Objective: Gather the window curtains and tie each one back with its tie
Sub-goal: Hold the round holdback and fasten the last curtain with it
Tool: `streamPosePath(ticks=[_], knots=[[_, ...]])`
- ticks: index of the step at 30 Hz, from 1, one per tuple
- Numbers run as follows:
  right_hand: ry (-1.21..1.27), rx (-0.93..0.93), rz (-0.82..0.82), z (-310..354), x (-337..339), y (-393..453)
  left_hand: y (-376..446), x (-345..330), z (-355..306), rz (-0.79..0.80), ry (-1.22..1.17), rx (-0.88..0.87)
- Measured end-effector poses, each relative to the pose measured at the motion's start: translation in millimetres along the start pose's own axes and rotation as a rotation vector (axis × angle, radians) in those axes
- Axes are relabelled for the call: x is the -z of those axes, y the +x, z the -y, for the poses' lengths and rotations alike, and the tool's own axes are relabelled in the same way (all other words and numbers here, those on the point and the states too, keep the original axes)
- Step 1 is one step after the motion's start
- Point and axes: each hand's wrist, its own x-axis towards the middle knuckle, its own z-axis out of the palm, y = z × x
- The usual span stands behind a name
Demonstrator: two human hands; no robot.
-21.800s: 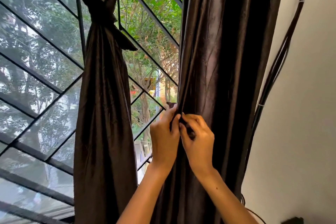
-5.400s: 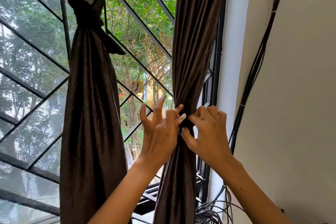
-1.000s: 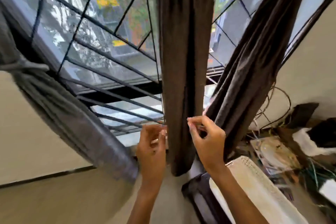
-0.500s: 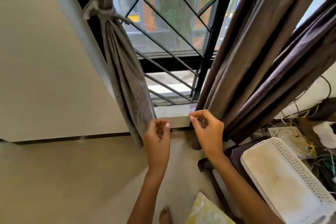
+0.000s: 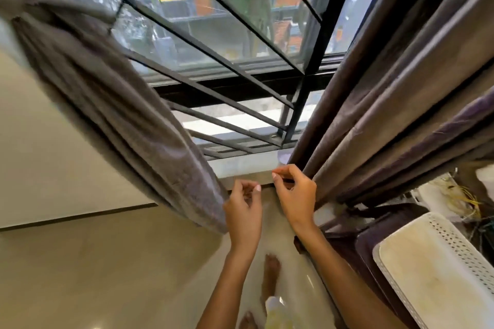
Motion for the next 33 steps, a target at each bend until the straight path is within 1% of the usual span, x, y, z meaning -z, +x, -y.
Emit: streamPosePath(ticks=[5, 10, 12, 15, 17, 19, 23, 27, 29, 33], knots=[[-0.087, -0.087, 0.067, -80.8, -59.8, 59.9, 77.1, -62.6, 77.0, 0.018, 0.066, 0.070], [-0.270, -0.123, 0.172, -177.4, -137.0, 95.3, 145.4, -110.2, 176.4, -0.007, 0.222, 0.115], [-0.292, -0.127, 0.174, -198.4, -154.3, 102.2, 163.5, -119.1, 201.3, -0.004, 0.304, 0.119], [-0.376, -0.134, 0.240, -241.6, -197.0, 111.4, 191.5, -132.5, 253.5, -0.028, 0.435, 0.200], [-0.438, -0.151, 0.311, -258.6, -220.6, 118.4, 209.1, -135.0, 277.2, -0.058, 0.510, 0.242], [-0.428, -0.193, 0.346, -269.8, -245.5, 129.5, 224.7, -138.3, 294.2, -0.077, 0.553, 0.262], [-0.368, -0.328, 0.390, -280.6, -290.3, 159.2, 255.3, -145.3, 314.4, -0.110, 0.513, 0.287], [-0.356, -0.406, 0.391, -286.3, -318.9, 179.5, 277.2, -150.0, 326.3, -0.152, 0.501, 0.335], [-0.371, -0.419, 0.404, -289.0, -326.4, 184.5, 286.2, -151.2, 331.4, -0.182, 0.493, 0.357], [-0.384, -0.386, 0.424, -292.5, -331.7, 186.5, 297.2, -148.3, 341.4, -0.303, 0.486, 0.388]])
